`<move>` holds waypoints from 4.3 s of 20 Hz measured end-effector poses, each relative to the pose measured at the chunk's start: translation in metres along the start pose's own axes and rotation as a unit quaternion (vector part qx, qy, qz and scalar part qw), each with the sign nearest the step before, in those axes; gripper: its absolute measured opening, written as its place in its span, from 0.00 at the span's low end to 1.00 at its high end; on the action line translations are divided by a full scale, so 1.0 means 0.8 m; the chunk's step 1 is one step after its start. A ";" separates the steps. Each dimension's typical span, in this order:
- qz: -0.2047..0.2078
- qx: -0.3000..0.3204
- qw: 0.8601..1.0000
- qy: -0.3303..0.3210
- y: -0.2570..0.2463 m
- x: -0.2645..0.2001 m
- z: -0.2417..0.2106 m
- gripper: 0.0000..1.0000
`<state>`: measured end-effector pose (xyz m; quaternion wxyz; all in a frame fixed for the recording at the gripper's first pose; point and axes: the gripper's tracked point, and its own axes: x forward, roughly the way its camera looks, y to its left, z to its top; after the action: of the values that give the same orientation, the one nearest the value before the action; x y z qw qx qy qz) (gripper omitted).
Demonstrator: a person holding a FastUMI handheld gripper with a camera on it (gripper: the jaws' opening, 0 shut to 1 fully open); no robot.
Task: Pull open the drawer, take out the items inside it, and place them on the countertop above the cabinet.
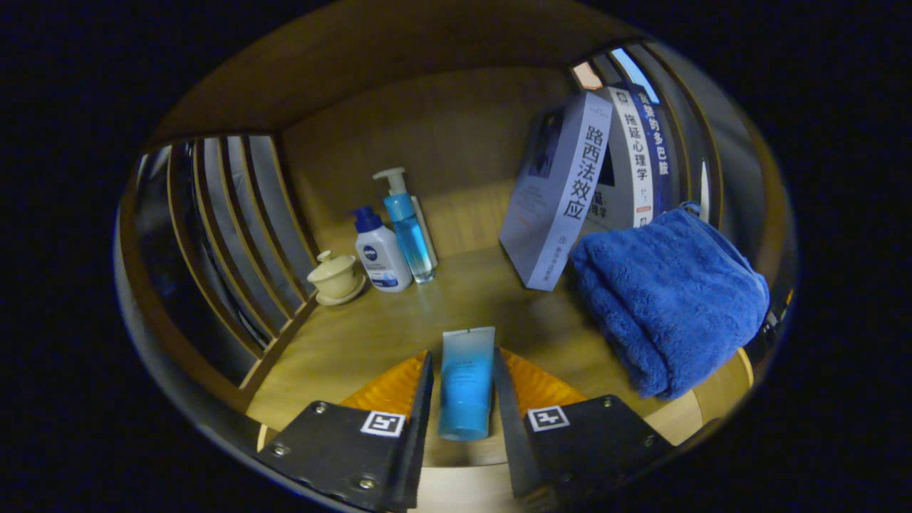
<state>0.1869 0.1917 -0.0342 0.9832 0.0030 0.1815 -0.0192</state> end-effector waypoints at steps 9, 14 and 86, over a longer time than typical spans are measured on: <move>0.002 -0.047 0.997 -0.064 -0.003 -0.103 0.011 0.99; 0.019 -0.045 0.993 -0.107 -0.009 -0.186 0.002 0.99; 0.007 -0.077 0.973 -0.220 -0.056 -0.101 -0.195 0.99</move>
<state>0.0539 0.1522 -0.1513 0.9964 -0.0758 -0.0380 0.0015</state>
